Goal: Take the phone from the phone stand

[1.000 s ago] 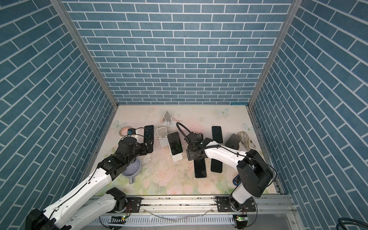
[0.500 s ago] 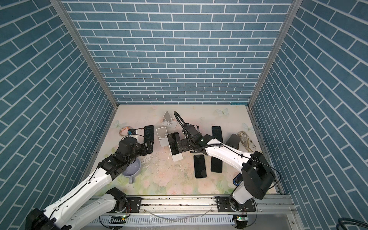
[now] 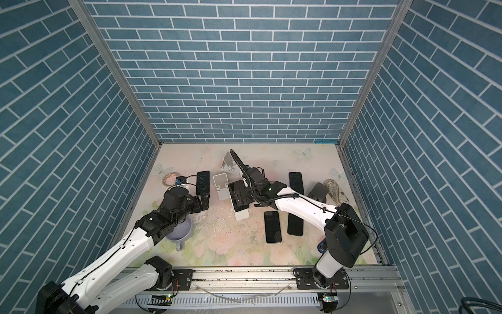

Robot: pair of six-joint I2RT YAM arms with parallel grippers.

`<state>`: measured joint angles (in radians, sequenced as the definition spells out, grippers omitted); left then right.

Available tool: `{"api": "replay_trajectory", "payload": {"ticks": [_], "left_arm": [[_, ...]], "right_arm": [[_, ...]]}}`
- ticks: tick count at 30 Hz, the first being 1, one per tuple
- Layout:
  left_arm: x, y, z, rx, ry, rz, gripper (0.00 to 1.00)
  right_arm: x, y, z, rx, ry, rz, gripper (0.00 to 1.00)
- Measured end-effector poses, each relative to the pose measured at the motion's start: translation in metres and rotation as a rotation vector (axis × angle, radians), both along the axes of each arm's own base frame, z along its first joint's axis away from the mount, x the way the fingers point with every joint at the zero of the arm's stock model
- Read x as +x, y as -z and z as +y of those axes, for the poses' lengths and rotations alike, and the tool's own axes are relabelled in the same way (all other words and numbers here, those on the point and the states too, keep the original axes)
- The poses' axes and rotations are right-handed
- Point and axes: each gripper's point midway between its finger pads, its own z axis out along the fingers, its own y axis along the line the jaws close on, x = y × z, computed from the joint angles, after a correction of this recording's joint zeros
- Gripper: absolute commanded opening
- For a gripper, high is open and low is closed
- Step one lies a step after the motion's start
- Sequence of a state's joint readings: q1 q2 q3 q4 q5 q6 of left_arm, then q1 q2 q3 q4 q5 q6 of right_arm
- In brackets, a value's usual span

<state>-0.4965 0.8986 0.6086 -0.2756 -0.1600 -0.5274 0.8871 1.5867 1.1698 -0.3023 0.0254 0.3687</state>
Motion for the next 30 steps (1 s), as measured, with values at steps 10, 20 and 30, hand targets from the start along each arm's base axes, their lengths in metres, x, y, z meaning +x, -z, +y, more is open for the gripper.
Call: {"api": "replay_trajectory", "payload": {"ticks": [10, 20, 30], "left_arm": [[0.0, 0.0, 0.0, 0.001, 0.0, 0.0, 1.0], [0.0, 0.0, 0.0, 0.009, 0.006, -0.002, 1.0], [0.0, 0.0, 0.001, 0.017, 0.008, -0.006, 1.0]], "right_arm": [[0.005, -0.012, 0.022, 0.021, -0.021, -0.049, 0.99], [0.018, -0.002, 0.031, -0.02, 0.009, -0.072, 0.99], [0.025, 0.0, 0.037, -0.073, 0.057, -0.117, 0.91]]}}
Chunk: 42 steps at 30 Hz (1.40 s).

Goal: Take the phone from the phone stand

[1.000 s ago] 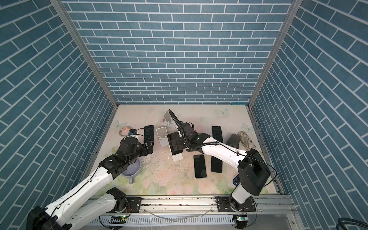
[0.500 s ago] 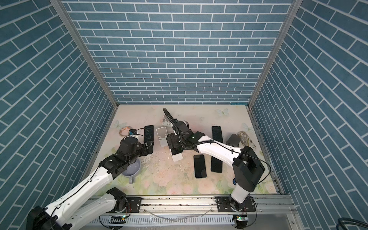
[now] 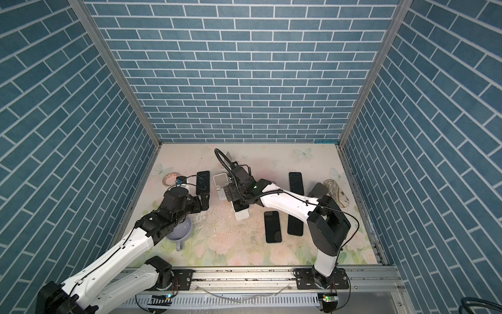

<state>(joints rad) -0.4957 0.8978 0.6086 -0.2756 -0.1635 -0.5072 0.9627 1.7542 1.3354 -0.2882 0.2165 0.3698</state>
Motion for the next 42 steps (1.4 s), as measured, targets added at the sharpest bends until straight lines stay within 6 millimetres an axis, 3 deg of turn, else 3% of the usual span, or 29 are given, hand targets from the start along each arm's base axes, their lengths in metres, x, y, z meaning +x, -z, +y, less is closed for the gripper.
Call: {"api": "replay_trajectory", "payload": {"ticks": [18, 22, 31, 42], "left_arm": [[-0.003, -0.001, 0.004, 0.005, -0.01, -0.013, 1.0], [-0.003, -0.003, 0.006, 0.008, -0.014, -0.02, 1.0], [-0.006, -0.004, 0.01, 0.03, -0.017, -0.024, 1.0], [-0.008, -0.006, 0.014, 0.038, -0.031, -0.031, 1.0]], "right_arm": [[-0.002, 0.002, -0.001, -0.031, 0.04, -0.002, 0.6], [-0.005, -0.001, 0.001, -0.03, 0.023, 0.012, 0.58], [-0.014, -0.028, 0.013, 0.002, -0.06, 0.033, 0.57], [-0.046, -0.025, 0.021, -0.002, -0.212, 0.119, 0.56]]}}
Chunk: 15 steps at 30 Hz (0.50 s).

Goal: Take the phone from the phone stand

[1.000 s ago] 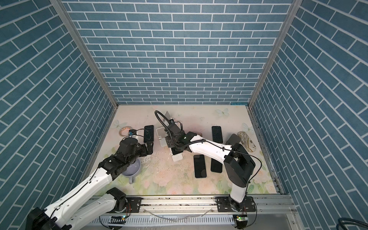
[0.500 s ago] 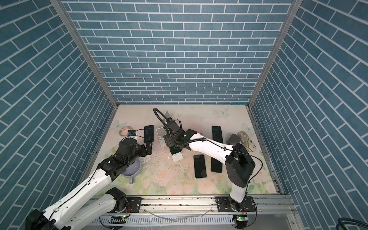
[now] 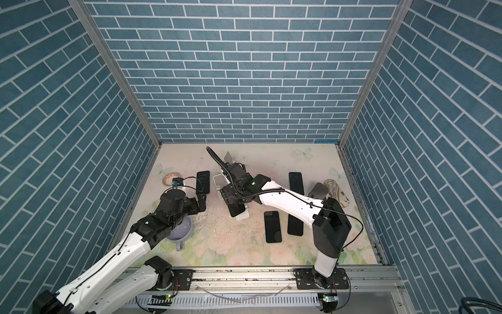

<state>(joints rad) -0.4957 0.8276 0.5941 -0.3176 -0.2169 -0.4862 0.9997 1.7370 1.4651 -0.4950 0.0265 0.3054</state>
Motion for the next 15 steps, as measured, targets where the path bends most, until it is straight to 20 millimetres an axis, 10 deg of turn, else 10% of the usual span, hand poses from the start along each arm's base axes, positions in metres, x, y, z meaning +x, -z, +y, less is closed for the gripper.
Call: {"api": "replay_trajectory", "payload": {"ticks": [15], "left_arm": [[-0.02, -0.04, 0.033, 0.011, -0.095, -0.127, 1.0]], "right_arm": [[-0.039, 0.003, 0.018, 0.007, -0.154, 0.054, 0.57]]}}
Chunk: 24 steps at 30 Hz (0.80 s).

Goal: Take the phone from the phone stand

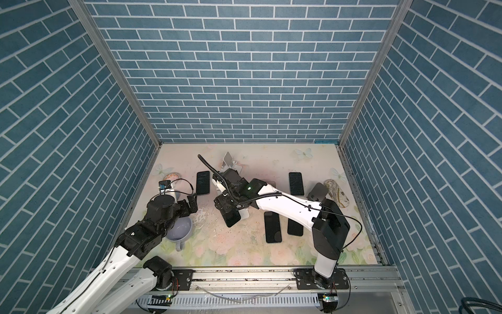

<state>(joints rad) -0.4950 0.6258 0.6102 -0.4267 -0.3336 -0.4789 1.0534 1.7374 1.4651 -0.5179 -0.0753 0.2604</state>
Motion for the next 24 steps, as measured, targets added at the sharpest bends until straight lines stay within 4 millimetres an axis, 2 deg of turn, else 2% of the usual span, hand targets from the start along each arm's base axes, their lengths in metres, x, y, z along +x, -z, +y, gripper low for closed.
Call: {"api": "replay_trajectory", "payload": {"ticks": [6, 13, 24], "left_arm": [[-0.012, -0.027, 0.019, 0.001, -0.058, -0.081, 1.0], [-0.024, -0.043, 0.034, -0.014, -0.103, -0.15, 1.0], [-0.026, -0.044, 0.034, -0.018, -0.1, -0.154, 1.0]], "right_arm": [[-0.004, 0.013, 0.004, -0.014, -0.02, 0.034, 0.57], [-0.011, 0.049, 0.01, -0.071, -0.044, 0.096, 0.57], [-0.011, 0.085, 0.013, -0.128, -0.048, 0.137, 0.58]]}}
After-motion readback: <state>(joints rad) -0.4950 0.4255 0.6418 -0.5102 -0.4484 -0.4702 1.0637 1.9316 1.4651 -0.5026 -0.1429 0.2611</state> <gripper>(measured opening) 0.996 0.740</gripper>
